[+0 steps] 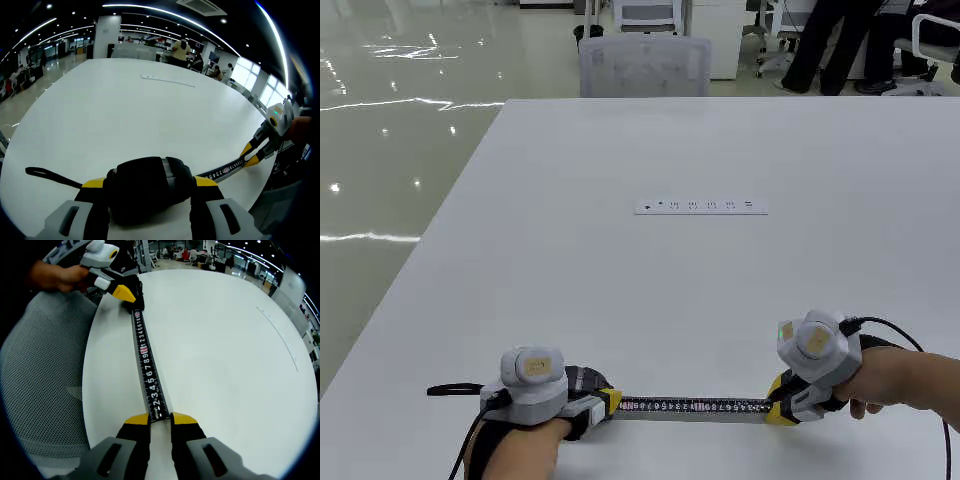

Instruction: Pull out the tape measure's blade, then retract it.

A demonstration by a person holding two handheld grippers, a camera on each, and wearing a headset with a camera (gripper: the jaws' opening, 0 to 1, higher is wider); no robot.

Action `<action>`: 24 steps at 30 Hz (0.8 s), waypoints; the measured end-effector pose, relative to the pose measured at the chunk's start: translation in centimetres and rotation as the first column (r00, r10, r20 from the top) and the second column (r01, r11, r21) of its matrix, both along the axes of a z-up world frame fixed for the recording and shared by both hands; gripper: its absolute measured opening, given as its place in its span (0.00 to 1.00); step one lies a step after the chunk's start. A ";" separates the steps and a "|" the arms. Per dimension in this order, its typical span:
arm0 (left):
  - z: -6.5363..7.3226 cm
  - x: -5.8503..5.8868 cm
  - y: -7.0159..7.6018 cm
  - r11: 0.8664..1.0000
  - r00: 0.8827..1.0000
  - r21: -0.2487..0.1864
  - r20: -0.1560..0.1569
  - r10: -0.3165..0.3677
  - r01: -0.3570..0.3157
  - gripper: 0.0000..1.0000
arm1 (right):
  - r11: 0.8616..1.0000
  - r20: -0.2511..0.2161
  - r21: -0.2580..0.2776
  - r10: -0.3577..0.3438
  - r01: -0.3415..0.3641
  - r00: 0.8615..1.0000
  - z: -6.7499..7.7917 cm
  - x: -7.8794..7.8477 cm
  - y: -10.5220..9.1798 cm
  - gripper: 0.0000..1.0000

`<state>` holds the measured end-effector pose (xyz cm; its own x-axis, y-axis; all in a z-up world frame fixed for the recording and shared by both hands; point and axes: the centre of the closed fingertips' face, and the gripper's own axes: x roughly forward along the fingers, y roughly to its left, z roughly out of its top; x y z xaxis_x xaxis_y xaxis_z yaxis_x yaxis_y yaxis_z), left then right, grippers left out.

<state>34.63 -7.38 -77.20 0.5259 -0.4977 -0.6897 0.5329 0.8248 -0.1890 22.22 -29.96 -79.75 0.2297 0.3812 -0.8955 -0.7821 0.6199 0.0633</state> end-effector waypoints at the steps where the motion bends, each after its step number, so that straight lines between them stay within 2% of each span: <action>1: 0.0 0.0 0.0 1.000 1.000 0.000 0.000 0.000 0.000 0.62 | 1.000 -0.001 0.001 -0.001 0.001 1.000 0.0 0.0 0.1 0.13; 24: 0.0 0.0 -0.1 1.000 1.000 0.000 -0.003 0.001 -0.001 0.62 | 1.000 0.003 -0.012 0.011 -0.011 1.000 -0.2 0.7 1.2 0.14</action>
<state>34.65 -7.43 -77.24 0.5249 -0.4973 -0.6908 0.5313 0.8255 -0.1906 22.94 -28.81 -79.92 0.2286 0.3726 -0.8994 -0.7891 0.6119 0.0529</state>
